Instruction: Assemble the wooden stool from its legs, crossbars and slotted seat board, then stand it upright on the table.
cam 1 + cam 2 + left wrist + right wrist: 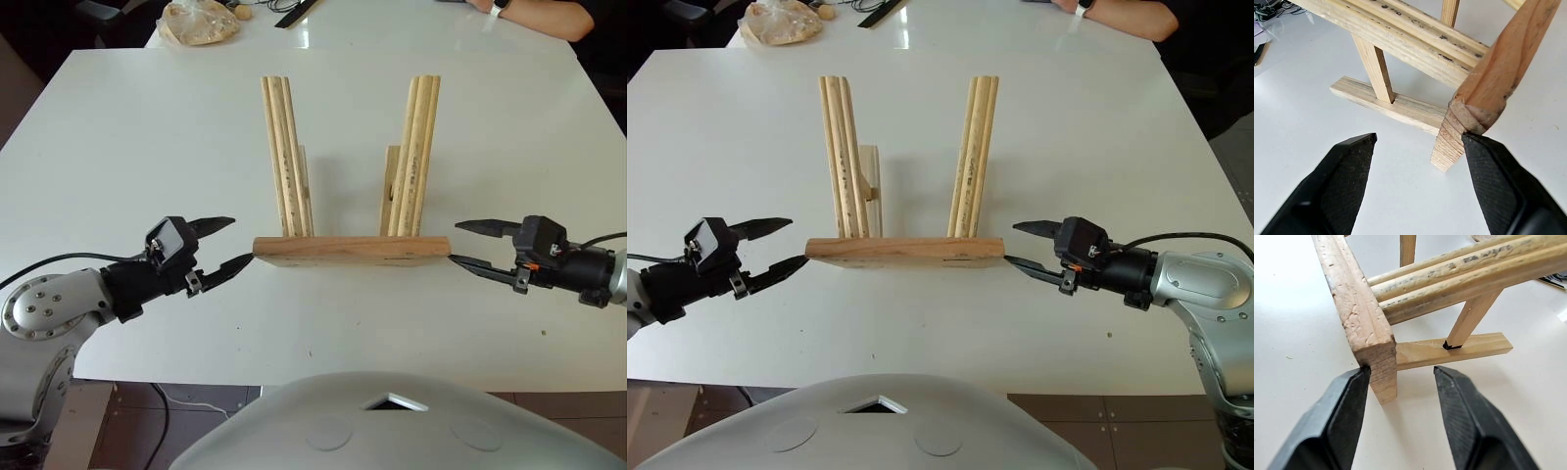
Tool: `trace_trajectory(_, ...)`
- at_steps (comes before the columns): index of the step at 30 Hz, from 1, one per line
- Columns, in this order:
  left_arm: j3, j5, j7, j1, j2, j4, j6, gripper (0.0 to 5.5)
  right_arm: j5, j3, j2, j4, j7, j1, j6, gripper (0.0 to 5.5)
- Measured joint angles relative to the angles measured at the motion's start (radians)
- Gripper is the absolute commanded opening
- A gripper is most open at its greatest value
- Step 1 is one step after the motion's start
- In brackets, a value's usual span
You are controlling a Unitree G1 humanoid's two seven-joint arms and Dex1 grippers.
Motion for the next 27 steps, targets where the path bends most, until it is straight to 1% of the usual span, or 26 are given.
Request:
trace_trajectory(7, 0.040, -0.049, -0.033, -0.063, 0.008, 0.036, 0.045, 3.24, 0.082, 0.000, -0.003, 0.031, 0.041, -0.068, 0.060, 2.41)
trace_trajectory(13, 0.067, -0.055, -0.123, -0.020, 0.026, 0.042, 0.045, 3.24, 0.118, -0.014, -0.020, 0.038, 0.074, -0.084, 0.093, 2.41)
trace_trajectory(18, 0.054, -0.038, -0.176, -0.048, 0.026, 0.132, -0.006, 3.24, 0.188, -0.001, -0.018, 0.058, 0.116, -0.099, 0.101, 2.41)
trace_trajectory(22, 0.039, 0.000, -0.189, -0.064, 0.026, 0.155, -0.054, 3.24, 0.162, 0.029, -0.019, 0.145, 0.125, -0.115, 0.093, 2.48)
trace_trajectory(26, 0.008, 0.115, -0.198, -0.047, 0.032, 0.231, -0.148, 3.81, 0.094, 0.038, -0.023, 0.226, 0.147, -0.108, 0.033, 3.05)
trace_trajectory(27, -0.006, 0.162, -0.209, -0.035, 0.037, 0.269, -0.197, 3.87, 0.063, 0.048, -0.029, 0.246, 0.156, -0.100, 0.006, 3.07)
